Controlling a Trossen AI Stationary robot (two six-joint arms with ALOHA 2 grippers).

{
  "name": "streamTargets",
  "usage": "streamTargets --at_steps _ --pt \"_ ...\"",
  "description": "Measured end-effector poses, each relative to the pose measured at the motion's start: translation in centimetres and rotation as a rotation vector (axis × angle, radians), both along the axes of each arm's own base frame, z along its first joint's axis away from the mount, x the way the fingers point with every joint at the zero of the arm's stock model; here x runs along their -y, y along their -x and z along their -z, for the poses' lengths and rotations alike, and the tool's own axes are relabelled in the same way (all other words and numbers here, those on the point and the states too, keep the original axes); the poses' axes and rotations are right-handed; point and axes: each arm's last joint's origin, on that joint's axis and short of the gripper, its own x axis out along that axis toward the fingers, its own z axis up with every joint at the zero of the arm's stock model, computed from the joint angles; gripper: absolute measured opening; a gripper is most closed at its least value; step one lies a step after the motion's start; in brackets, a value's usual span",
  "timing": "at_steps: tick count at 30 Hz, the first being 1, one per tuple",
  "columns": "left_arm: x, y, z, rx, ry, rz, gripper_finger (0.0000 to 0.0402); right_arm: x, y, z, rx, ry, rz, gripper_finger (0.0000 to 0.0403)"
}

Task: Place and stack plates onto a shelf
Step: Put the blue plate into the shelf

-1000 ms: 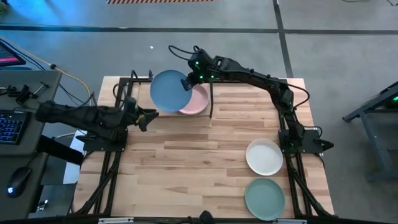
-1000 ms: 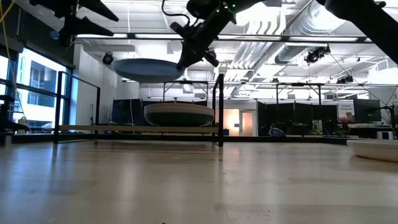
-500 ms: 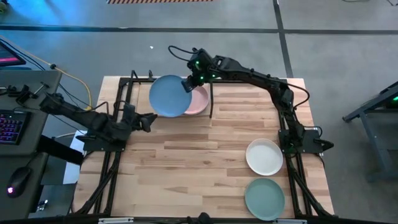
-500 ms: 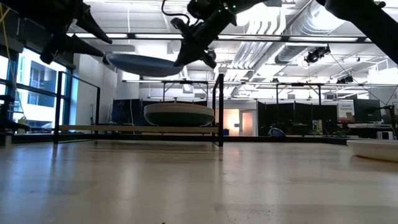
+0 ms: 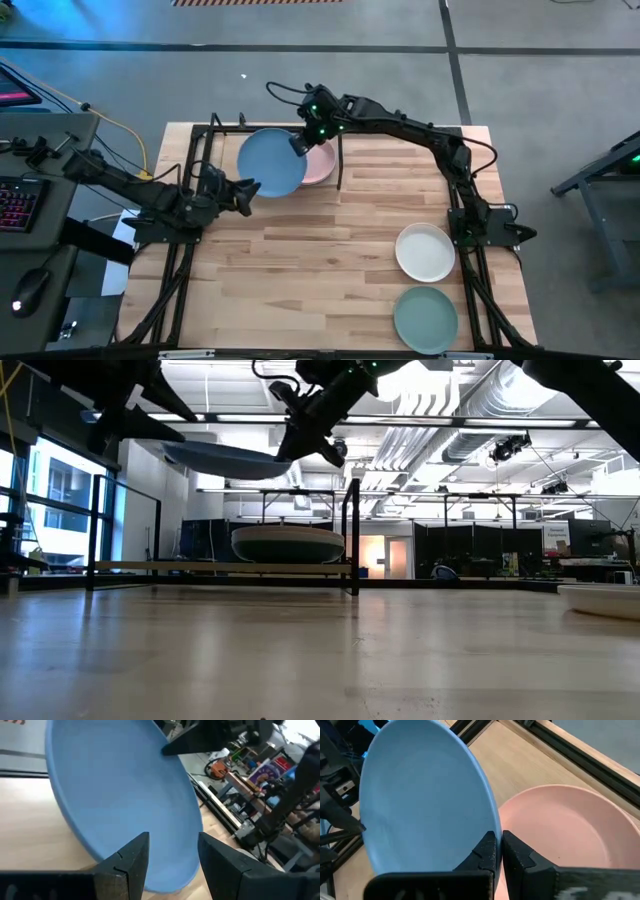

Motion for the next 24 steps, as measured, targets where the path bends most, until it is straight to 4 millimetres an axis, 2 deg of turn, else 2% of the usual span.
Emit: streamTargets --at_steps 6,14,20,24 --pt "-0.3 0.5 -0.5 0.119 0.117 -0.033 0.0156 -0.1 0.1 0.0 -0.008 -0.008 -0.006 0.0000" --pt "-1.1 3.5 -2.3 0.235 0.168 0.031 0.0156 0.8 0.5 0.0 0.006 -0.042 -0.008 0.0000" --pt "-1.7 5.2 -1.2 0.165 0.221 0.012 0.0156 0.6 0.5 -0.2 0.010 -0.048 -0.032 0.0000" --pt "-1.8 5.4 -1.0 0.169 0.233 -0.025 0.0156 1.1 1.0 -0.5 0.013 -0.055 -0.028 0.0000"
